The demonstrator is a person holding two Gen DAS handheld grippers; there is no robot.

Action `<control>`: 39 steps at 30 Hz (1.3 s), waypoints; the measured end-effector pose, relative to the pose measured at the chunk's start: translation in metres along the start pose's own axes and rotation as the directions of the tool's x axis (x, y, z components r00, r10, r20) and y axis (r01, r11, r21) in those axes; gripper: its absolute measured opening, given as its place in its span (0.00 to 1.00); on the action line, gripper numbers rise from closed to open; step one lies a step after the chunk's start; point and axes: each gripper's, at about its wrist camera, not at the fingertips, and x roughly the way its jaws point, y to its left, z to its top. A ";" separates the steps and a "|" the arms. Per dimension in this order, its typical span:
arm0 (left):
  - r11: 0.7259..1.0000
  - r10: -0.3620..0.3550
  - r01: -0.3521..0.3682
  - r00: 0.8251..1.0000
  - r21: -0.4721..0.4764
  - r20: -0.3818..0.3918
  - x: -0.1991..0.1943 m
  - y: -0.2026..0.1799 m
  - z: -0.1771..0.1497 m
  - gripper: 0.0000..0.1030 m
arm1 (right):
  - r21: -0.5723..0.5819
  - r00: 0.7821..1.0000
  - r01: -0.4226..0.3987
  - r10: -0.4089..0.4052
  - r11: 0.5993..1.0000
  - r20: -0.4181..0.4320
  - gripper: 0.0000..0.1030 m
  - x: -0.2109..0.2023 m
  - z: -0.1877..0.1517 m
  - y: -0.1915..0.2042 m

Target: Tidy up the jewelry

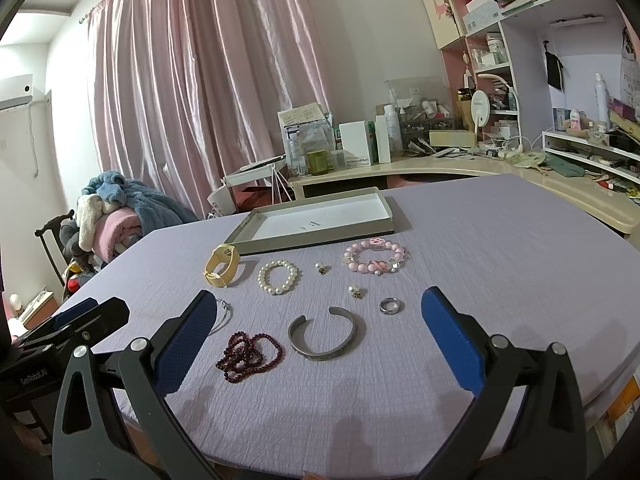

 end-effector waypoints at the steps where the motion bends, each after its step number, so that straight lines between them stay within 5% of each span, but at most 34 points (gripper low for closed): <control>1: 1.000 0.000 0.000 1.000 0.000 0.000 0.000 0.000 0.000 0.98 | 0.000 1.000 0.000 0.000 1.000 0.000 0.99 0.000 0.000 0.000; 39: 1.000 0.000 0.000 1.000 0.002 0.001 0.000 0.000 0.000 0.98 | 0.002 1.000 -0.002 0.002 1.000 0.006 0.99 0.000 0.000 -0.006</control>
